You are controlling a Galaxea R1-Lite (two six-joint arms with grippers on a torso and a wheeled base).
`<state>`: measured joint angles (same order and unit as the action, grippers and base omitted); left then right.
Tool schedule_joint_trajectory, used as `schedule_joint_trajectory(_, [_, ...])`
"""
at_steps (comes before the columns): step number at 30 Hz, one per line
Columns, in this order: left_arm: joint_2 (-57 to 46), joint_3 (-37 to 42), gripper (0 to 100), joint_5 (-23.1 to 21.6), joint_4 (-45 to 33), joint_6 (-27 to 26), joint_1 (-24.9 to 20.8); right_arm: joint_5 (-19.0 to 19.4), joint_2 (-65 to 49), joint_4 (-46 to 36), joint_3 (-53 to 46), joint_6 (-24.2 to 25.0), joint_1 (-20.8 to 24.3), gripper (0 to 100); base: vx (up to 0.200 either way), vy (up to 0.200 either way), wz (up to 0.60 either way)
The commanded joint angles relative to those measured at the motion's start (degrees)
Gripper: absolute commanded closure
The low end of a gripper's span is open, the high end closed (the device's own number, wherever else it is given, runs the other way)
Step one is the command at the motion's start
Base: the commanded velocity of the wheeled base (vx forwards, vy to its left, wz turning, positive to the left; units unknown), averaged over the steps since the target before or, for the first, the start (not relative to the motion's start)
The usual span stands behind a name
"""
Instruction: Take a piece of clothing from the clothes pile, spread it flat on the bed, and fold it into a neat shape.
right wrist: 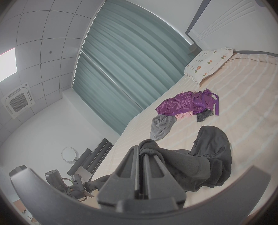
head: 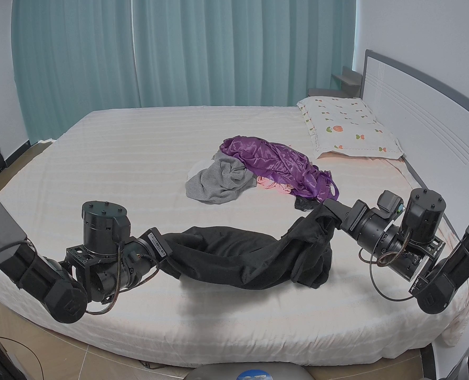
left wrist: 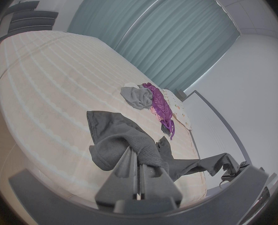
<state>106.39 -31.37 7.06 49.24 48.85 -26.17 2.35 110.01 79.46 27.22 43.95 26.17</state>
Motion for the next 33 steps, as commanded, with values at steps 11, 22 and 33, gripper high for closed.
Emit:
schedule_joint_trajectory(11, [-1.8,-0.4,100,0.2,0.6,1.6,0.6,0.0,-0.2,0.3,0.2,-0.4,-0.5,100,0.000,0.145,0.00])
schedule_joint_trajectory(22, [-2.9,-0.4,100,0.3,0.6,1.2,0.6,-0.3,-0.6,0.3,0.6,-1.0,-1.8,100,0.000,0.200,0.00])
schedule_joint_trajectory(33, [-2.9,-0.5,100,0.3,0.7,1.2,0.7,-5.4,0.0,0.3,0.9,-6.8,-1.7,100,0.000,0.200,0.00])
